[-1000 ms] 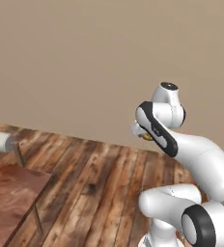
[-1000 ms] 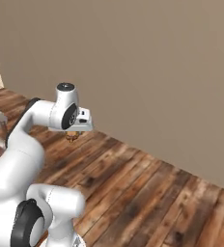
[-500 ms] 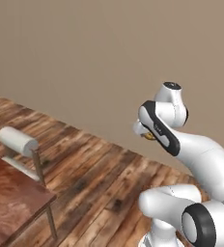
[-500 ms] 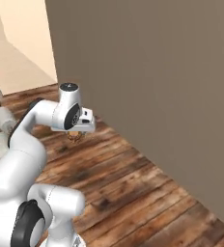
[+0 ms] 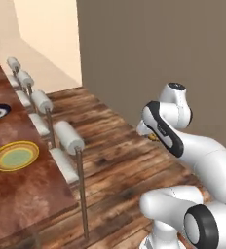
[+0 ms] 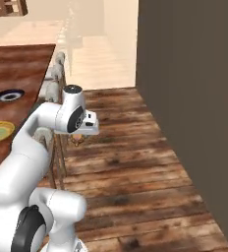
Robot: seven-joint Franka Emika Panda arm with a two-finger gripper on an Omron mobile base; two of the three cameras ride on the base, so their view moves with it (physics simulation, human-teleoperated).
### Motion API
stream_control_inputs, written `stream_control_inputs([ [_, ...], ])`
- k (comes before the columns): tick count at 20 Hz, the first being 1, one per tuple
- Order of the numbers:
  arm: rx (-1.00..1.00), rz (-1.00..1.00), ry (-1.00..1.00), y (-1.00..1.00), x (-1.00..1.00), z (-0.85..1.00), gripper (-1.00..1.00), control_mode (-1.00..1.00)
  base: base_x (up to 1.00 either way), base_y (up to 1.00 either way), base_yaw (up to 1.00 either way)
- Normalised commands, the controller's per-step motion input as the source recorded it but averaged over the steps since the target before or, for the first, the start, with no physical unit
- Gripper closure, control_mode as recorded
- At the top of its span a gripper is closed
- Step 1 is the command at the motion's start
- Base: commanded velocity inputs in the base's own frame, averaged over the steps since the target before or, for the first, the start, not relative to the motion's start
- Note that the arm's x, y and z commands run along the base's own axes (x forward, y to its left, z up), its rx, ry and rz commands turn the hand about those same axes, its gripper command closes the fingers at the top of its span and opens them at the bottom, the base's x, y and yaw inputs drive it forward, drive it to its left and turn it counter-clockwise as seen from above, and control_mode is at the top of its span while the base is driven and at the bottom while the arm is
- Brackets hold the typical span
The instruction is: Take the chicken drumsticks from the pan and place one on each plate on the dining counter.
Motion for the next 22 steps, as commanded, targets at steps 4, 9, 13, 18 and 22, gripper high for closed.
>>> stream_control_inputs([
  [4,0.00,0.00,0.00,0.00,0.00,0.00,1.00,1.00,0.77,-0.18,0.74],
  [9,0.00,0.00,0.00,0.00,0.00,0.00,1.00,1.00,0.72,-0.22,0.75],
  [13,0.00,0.00,0.00,0.00,0.00,0.00,1.00,1.00,0.58,-0.35,0.70],
  [18,0.00,0.00,0.00,0.00,0.00,0.00,1.00,1.00,0.31,-0.48,0.65],
  [22,0.00,0.00,0.00,0.00,0.00,0.00,1.00,1.00,0.15,-0.54,0.63],
])
